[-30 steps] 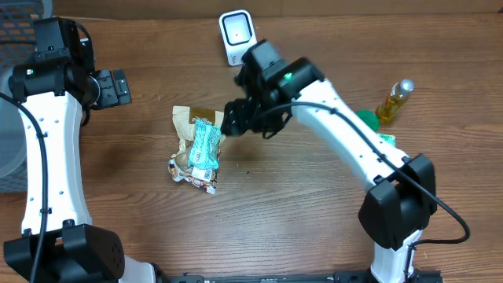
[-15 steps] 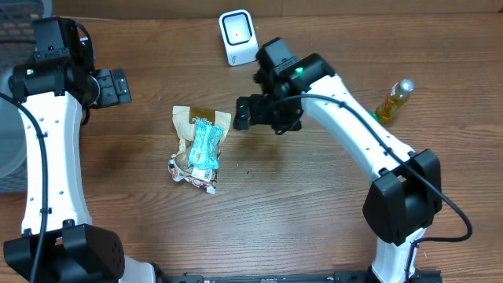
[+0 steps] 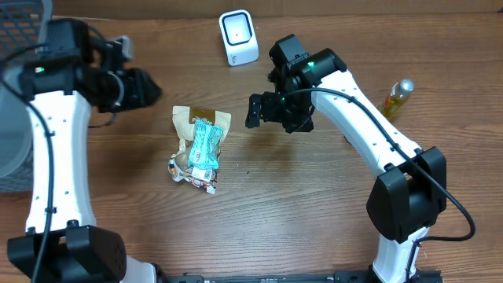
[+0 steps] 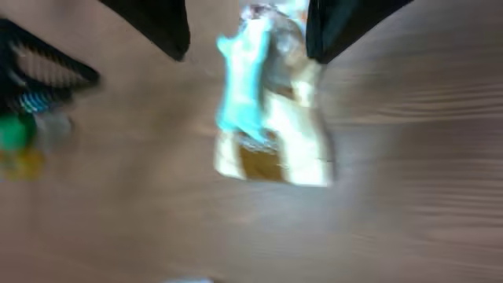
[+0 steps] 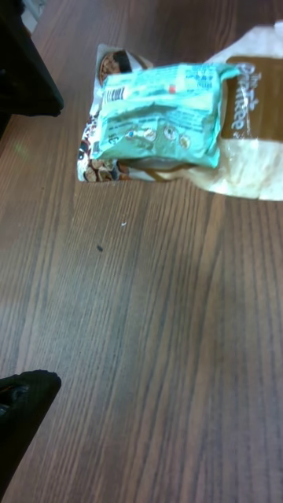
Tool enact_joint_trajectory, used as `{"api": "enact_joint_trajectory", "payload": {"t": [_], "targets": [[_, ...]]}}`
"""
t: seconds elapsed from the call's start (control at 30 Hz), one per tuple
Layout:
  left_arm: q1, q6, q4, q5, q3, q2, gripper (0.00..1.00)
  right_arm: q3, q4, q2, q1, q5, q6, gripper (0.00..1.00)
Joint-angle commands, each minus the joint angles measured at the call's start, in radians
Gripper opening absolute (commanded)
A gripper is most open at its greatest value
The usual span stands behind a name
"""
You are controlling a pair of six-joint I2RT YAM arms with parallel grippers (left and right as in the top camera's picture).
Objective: Scan the item barcode
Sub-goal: 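Swing the right gripper left over the mint-green snack pack, then grasp the mint-green pack with both grippers from either side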
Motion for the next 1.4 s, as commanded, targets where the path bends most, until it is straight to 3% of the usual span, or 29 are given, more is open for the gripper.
{"api": "enact_joint_trajectory", "payload": {"t": [0.0, 0.17, 0.23, 0.7, 1.17, 1.37], "targets": [[-0.081, 0.073, -0.019, 0.01, -0.066, -0.004, 0.48, -0.035, 0.012, -0.034, -0.003, -0.009, 0.005, 1.0], [-0.177, 0.067, 0.016, -0.16, -0.22, -0.004, 0.48, -0.09, 0.066, -0.034, 0.002, -0.064, 0.005, 1.0], [-0.193, 0.044, 0.045, -0.206, -0.28, -0.004, 0.55, -0.11, 0.089, -0.034, 0.002, -0.075, 0.005, 1.0], [-0.193, -0.01, 0.361, -0.124, -0.583, -0.003, 0.5, -0.238, 0.329, -0.031, 0.002, -0.188, 0.005, 1.0], [-0.193, -0.01, 0.477, -0.128, -0.666, 0.001, 0.51, -0.43, 0.73, 0.0, 0.026, -0.385, 0.024, 1.0], [-0.193, -0.01, 0.477, -0.128, -0.666, 0.001, 0.41, -0.465, 0.815, 0.009, 0.071, -0.378, 0.034, 1.0]]}}
